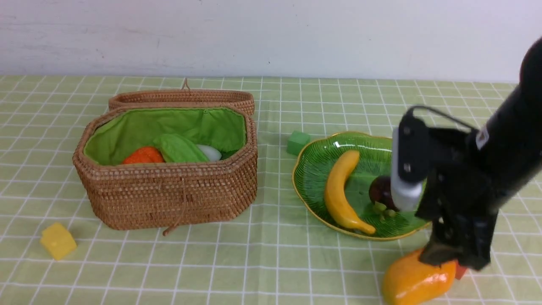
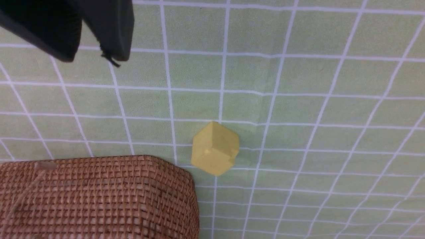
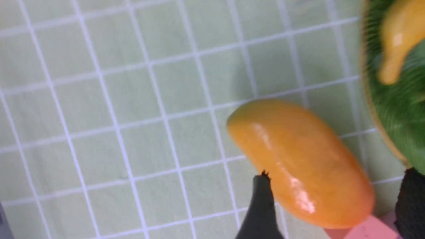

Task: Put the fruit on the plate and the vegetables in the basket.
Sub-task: Use the right arm to grab a mango and put it into the right plate

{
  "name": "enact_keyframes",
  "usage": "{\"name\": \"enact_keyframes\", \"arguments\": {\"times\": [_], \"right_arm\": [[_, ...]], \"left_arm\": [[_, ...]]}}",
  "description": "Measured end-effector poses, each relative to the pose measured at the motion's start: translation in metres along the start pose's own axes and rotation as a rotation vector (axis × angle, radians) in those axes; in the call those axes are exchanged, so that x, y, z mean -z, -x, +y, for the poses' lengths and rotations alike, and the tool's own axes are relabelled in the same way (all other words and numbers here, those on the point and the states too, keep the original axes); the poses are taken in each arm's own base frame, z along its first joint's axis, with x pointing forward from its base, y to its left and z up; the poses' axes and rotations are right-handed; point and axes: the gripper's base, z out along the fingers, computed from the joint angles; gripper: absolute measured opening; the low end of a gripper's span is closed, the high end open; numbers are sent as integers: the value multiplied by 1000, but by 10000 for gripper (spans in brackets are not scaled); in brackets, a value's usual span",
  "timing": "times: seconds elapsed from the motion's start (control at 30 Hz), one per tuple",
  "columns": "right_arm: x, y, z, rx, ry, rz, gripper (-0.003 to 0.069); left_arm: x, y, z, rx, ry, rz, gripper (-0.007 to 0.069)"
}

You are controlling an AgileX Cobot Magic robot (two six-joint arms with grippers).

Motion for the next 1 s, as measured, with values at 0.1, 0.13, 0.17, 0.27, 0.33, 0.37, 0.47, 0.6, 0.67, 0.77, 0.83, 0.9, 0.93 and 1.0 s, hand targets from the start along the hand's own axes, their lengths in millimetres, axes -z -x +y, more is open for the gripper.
{"name": "enact_keyframes", "arguments": {"times": [0.1, 0.13, 0.17, 0.27, 0.33, 0.37, 0.47, 0.6, 0.67, 0.77, 0.83, 0.9, 0.93, 1.0], "right_arm": [[-28, -16, 8, 128, -20, 46, 505], [-36, -20, 9, 174, -43, 57, 505], [-40, -22, 8, 210, -72, 63, 505], [-60, -31, 6, 305, -150, 90, 505], [-68, -33, 3, 323, -154, 105, 505], [-74, -33, 1, 339, -144, 121, 508], [-81, -33, -2, 347, -123, 135, 509], [-84, -29, -2, 362, -101, 146, 494], [-84, -27, -1, 371, -99, 152, 494], [-82, -24, 0, 376, -98, 162, 494], [-82, -22, 0, 379, -96, 165, 493], [-78, -21, 2, 383, -107, 159, 492], [-78, -21, 2, 383, -108, 159, 492], [-75, -19, 5, 375, -105, 146, 486]], "left_arm": [[0, 0, 0, 0, 0, 0, 165], [0, 0, 0, 0, 0, 0, 165], [0, 0, 0, 0, 0, 0, 165], [0, 0, 0, 0, 0, 0, 165], [0, 0, 0, 0, 0, 0, 165], [0, 0, 0, 0, 0, 0, 165], [0, 0, 0, 0, 0, 0, 165], [0, 0, 0, 0, 0, 0, 165], [0, 0, 0, 0, 0, 0, 165], [0, 0, 0, 1, 0, 0, 165], [0, 0, 0, 1, 0, 0, 165], [0, 0, 0, 1, 0, 0, 165], [0, 0, 0, 1, 0, 0, 165], [0, 0, 0, 1, 0, 0, 165]]}}
